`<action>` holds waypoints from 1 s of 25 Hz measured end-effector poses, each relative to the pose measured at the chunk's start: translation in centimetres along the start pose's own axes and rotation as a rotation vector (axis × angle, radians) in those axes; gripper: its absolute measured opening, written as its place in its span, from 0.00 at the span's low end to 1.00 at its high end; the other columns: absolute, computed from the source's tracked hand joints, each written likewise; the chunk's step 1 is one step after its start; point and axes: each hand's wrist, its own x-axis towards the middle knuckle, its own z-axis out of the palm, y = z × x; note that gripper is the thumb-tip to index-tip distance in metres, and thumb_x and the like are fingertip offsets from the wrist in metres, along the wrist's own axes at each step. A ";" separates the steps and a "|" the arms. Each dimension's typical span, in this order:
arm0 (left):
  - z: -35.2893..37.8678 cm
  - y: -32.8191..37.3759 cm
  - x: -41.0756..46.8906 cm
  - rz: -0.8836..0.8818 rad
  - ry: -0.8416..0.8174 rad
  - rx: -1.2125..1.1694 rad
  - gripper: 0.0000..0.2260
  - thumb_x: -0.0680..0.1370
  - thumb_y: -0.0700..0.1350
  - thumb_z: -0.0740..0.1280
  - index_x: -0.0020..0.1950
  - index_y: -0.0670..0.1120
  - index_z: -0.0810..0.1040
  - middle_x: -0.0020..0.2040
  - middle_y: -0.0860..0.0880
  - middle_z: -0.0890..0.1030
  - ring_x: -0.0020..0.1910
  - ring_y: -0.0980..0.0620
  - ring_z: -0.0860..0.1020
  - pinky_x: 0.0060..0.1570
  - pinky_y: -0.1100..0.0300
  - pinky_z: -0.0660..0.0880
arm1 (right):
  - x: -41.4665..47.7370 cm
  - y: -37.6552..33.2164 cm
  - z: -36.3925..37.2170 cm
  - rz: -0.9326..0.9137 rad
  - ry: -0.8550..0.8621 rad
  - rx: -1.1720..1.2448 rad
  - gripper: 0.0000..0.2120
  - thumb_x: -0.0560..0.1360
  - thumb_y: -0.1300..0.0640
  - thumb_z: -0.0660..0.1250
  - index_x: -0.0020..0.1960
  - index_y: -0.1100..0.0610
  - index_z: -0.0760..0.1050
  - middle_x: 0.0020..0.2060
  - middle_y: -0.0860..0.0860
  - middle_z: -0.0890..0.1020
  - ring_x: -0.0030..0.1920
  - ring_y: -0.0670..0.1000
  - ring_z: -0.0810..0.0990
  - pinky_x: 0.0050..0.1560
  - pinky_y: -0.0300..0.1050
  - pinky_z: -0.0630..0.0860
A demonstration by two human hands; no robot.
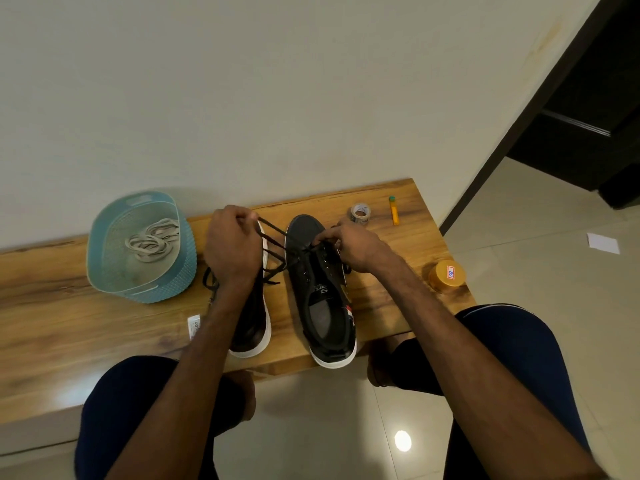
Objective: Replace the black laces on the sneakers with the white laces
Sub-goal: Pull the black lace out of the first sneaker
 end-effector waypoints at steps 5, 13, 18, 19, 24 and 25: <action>2.4 0.1 -2.3 0.559 -0.378 0.399 0.14 0.80 0.48 0.65 0.66 0.51 0.77 0.64 0.50 0.77 0.62 0.47 0.73 0.55 0.49 0.72 | -0.2 -0.1 -0.4 -0.030 -0.003 -0.009 0.21 0.78 0.63 0.66 0.65 0.43 0.77 0.62 0.50 0.76 0.62 0.54 0.76 0.59 0.58 0.76; 2.4 0.0 -2.4 0.563 -0.280 0.417 0.04 0.78 0.45 0.68 0.51 0.46 0.81 0.49 0.47 0.77 0.45 0.48 0.76 0.40 0.54 0.71 | -0.3 -0.5 -0.3 -0.030 -0.021 -0.004 0.20 0.79 0.62 0.66 0.64 0.43 0.77 0.62 0.49 0.76 0.62 0.53 0.74 0.60 0.59 0.75; -2.3 -1.3 2.2 0.171 0.110 0.452 0.07 0.80 0.43 0.65 0.53 0.43 0.80 0.54 0.42 0.75 0.50 0.39 0.75 0.39 0.48 0.69 | -0.7 -0.1 -0.5 -0.024 -0.015 0.050 0.21 0.79 0.64 0.64 0.64 0.42 0.78 0.62 0.46 0.77 0.62 0.51 0.75 0.60 0.56 0.74; -2.3 -1.5 2.4 0.198 0.075 0.511 0.07 0.79 0.43 0.65 0.55 0.44 0.80 0.56 0.42 0.76 0.52 0.39 0.75 0.42 0.46 0.71 | -0.7 -0.1 -0.5 -0.029 -0.021 0.058 0.21 0.79 0.64 0.64 0.64 0.43 0.78 0.62 0.47 0.77 0.62 0.51 0.75 0.60 0.56 0.74; 2.4 0.4 -1.8 0.610 -0.546 0.575 0.13 0.80 0.49 0.66 0.64 0.52 0.77 0.63 0.50 0.76 0.62 0.47 0.73 0.58 0.47 0.71 | -0.4 -0.3 -0.6 -0.029 -0.047 0.032 0.21 0.79 0.65 0.63 0.66 0.45 0.77 0.64 0.49 0.77 0.64 0.53 0.74 0.61 0.60 0.73; 3.1 0.3 -2.2 0.601 -0.598 0.577 0.11 0.80 0.49 0.65 0.62 0.51 0.78 0.62 0.49 0.76 0.61 0.47 0.73 0.58 0.47 0.70 | -0.3 -0.3 -0.5 -0.028 -0.051 0.021 0.22 0.79 0.65 0.62 0.66 0.43 0.76 0.65 0.49 0.77 0.65 0.53 0.73 0.61 0.61 0.73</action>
